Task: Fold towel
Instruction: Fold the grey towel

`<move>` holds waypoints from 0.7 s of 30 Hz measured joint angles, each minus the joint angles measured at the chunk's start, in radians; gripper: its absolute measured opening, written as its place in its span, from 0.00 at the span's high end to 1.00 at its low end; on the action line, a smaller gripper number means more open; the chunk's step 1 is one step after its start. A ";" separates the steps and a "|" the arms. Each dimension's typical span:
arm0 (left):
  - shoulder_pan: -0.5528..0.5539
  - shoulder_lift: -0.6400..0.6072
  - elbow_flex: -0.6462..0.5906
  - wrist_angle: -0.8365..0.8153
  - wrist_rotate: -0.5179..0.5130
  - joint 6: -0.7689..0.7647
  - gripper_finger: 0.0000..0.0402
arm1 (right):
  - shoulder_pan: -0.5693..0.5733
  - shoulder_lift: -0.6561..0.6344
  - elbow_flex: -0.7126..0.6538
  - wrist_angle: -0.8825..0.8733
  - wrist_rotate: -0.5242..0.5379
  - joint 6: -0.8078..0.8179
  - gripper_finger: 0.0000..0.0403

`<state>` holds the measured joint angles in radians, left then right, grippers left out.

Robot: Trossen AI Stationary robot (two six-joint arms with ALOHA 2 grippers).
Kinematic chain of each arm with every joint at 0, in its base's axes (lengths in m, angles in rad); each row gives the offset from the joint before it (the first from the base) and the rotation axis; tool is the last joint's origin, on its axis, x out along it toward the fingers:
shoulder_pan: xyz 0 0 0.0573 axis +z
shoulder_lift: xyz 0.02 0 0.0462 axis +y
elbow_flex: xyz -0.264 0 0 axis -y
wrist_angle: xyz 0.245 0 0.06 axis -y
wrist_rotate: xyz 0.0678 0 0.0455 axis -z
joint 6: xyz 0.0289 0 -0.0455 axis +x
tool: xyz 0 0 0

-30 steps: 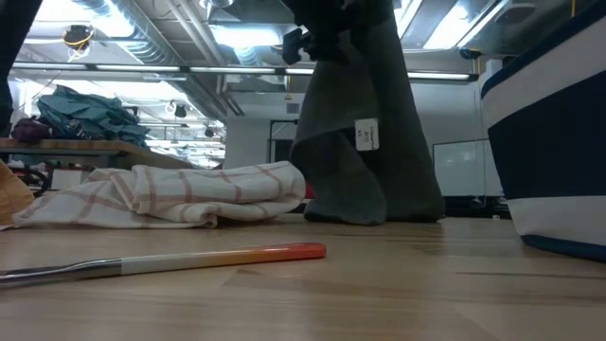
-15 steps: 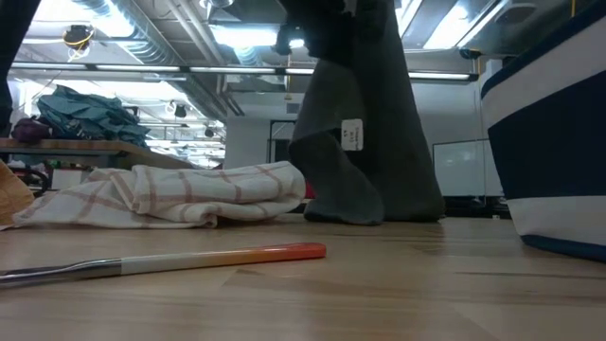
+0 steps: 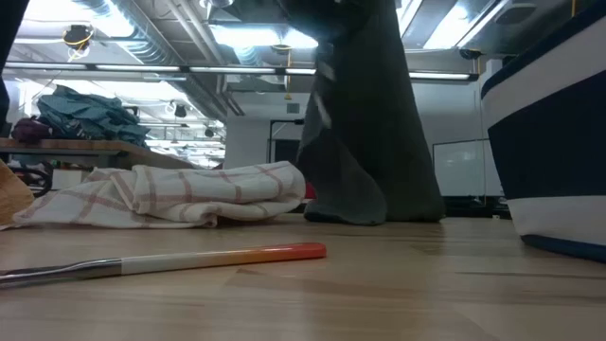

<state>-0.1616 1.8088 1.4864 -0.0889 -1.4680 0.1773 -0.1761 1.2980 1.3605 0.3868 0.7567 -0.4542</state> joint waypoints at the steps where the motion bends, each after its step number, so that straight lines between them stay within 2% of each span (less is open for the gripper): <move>1: -0.006 -0.009 0.000 0.002 -0.041 0.040 1.00 | 0.000 0.000 0.000 -0.017 0.000 0.001 1.00; 3: -0.010 -0.033 0.000 0.001 -0.097 0.105 0.99 | 0.000 0.000 0.000 -0.057 0.000 0.001 1.00; 12: 0.077 -0.174 0.000 -0.007 -0.095 0.321 1.00 | 0.000 -0.006 0.000 -0.091 -0.007 0.002 1.00; 17: 0.158 -0.263 0.000 0.006 0.021 0.430 1.00 | 0.000 -0.033 0.000 -0.045 -0.016 0.003 1.00; 21: 0.224 -0.332 0.000 0.042 0.145 0.442 1.00 | 0.000 -0.066 0.000 -0.019 -0.076 0.004 1.00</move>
<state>0.0624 1.4773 1.4864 -0.0470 -1.3229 0.6189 -0.1761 1.2319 1.3605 0.3673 0.6811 -0.4503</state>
